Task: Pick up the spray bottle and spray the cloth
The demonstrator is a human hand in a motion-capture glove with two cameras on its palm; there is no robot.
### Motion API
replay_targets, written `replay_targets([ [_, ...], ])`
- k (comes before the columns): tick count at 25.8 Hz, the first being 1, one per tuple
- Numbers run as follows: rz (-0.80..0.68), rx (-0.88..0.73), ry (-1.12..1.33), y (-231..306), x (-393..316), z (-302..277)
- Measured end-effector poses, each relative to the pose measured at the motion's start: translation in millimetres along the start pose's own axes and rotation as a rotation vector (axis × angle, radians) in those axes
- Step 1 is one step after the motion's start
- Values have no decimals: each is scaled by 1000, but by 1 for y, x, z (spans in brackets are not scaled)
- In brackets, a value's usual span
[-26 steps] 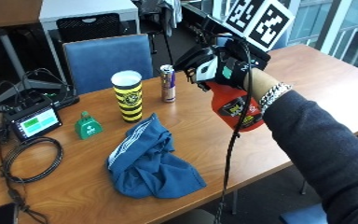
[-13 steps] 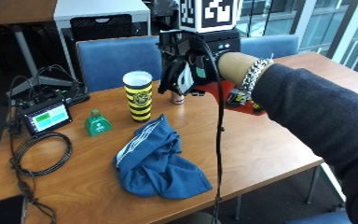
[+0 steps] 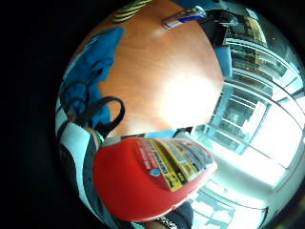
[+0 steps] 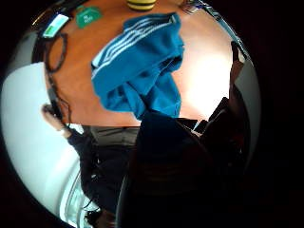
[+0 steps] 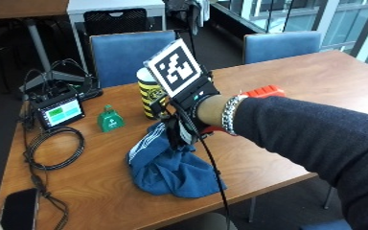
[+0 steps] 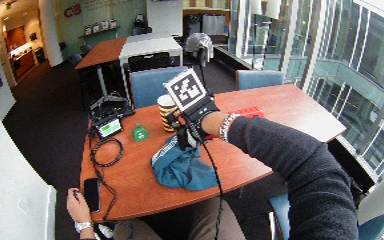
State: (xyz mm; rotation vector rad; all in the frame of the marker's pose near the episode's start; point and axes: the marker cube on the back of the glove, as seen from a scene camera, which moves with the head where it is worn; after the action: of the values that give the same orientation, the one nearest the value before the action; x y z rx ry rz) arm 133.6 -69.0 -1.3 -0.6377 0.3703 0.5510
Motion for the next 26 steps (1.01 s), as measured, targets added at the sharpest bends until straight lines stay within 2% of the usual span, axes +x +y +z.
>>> replay_targets([
  [6, -5, -62, 72, -8, -14, 36],
  [13, -2, -75, -2, -6, -6, 31],
  [17, -14, 50, -203, 9, 11, 1],
  [21, -97, 225, -457, 31, 15, -43],
  [26, -180, 285, -650, 43, 17, -62],
])
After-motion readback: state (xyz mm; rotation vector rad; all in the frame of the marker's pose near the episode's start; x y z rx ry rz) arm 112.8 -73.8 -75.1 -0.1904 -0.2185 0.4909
